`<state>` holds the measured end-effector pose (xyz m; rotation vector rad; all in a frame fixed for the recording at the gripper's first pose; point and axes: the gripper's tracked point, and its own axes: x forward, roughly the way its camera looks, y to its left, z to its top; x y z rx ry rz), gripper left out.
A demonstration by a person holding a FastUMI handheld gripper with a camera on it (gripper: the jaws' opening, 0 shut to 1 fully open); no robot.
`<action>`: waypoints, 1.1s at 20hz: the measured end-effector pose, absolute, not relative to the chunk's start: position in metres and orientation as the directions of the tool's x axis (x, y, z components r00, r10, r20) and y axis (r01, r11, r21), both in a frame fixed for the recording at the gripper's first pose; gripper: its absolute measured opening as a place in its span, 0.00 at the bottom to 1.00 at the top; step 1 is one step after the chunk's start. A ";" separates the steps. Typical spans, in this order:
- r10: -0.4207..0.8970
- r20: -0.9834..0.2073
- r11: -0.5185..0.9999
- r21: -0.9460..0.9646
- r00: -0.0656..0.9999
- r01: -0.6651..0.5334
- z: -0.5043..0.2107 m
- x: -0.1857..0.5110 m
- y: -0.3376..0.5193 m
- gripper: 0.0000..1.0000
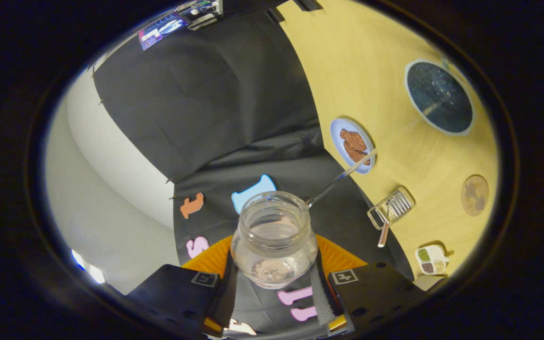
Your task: Take the bottle from table, then pour the juice into the cup, finally place the bottle on the coaster
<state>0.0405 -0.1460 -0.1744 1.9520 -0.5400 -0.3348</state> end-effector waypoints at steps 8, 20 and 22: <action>-0.526 0.003 -0.380 0.894 0.850 -0.239 -0.172 0.038 -0.151 0.71; -0.442 -0.072 -0.210 0.977 0.894 -0.025 -0.191 0.040 -0.127 0.71; -0.429 -0.095 -0.163 0.986 0.898 0.027 -0.199 0.038 -0.122 0.71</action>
